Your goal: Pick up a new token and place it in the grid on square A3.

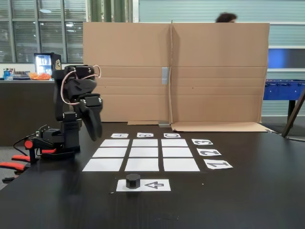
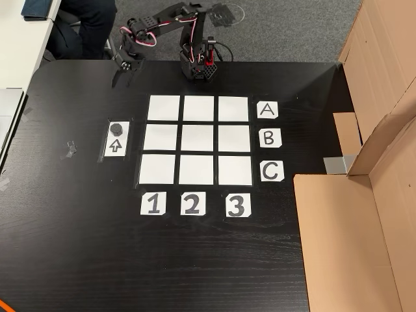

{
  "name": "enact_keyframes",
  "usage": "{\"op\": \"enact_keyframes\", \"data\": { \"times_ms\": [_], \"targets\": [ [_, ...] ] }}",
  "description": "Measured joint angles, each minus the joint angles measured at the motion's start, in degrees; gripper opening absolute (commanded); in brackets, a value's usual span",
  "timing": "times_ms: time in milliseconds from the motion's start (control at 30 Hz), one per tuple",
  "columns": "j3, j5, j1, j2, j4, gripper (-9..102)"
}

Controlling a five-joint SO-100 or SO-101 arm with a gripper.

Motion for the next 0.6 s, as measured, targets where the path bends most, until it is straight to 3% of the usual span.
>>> {"op": "enact_keyframes", "data": {
  "times_ms": [333, 600],
  "targets": [
    [-14.94, -1.41, -4.83, -19.95, 6.33, 31],
    [-30.32, -1.85, -5.63, -33.49, 11.16, 32]
  ]
}}
